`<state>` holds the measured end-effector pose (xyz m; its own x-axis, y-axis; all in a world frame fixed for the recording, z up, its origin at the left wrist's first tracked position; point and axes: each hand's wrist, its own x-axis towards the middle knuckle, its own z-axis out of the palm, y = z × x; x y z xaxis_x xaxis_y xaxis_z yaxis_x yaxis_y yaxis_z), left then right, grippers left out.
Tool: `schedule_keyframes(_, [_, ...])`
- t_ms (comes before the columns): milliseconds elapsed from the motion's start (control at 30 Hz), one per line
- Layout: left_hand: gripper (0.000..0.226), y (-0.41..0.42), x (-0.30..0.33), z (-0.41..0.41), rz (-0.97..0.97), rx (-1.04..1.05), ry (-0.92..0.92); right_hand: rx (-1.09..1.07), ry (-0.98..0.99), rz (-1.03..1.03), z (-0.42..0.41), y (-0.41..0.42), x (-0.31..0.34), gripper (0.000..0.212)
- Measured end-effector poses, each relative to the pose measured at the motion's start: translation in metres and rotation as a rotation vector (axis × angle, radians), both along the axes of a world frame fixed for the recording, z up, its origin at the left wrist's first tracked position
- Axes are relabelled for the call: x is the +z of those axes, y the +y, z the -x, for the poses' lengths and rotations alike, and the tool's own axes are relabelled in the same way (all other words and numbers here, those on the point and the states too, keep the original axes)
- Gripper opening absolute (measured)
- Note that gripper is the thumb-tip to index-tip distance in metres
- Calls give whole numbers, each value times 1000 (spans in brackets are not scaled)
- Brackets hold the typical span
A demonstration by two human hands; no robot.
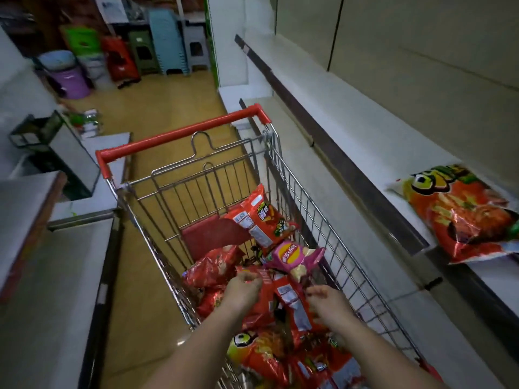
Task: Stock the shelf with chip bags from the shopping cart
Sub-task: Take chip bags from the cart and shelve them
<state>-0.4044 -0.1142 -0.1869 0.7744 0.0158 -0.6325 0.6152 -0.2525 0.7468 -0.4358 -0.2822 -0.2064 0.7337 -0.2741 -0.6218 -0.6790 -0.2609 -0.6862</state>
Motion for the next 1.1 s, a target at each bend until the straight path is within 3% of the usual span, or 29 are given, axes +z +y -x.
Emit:
schedule_keyframes(167, [24,-35,-28,-12,17,30,56,-22,83,-126,-33,-31,-37,32])
schedule_keyframes(267, [9,-50,-40,-23,22,50,100,-36,122,-166,-53,-36,-58,34])
schedule_keyframes(433, [17,-64,-68,-56,-12,32,98,-103,143,-205,-82,-37,-92,33])
schedule_keyframes(533, [7,-70,-85,-77,-12,6,108,-173,124,-205,-96,-37,-108,37])
schedule_keyframes(700, [30,-77,-115,-99,-53,-44,116,-288,98,-252,-114,-34,-129,47])
schedule_keyframes(867, [21,-76,-135,-104,-37,-49,158,-364,51,-329,-122,-27,-142,44])
schedule_keyframes(967, [40,-73,-141,-103,6,-19,215,-408,55,-372,-121,-21,-150,49])
schedule_keyframes(1100, [49,-63,-147,-101,45,37,289,-446,113,-480,-107,-19,-151,36])
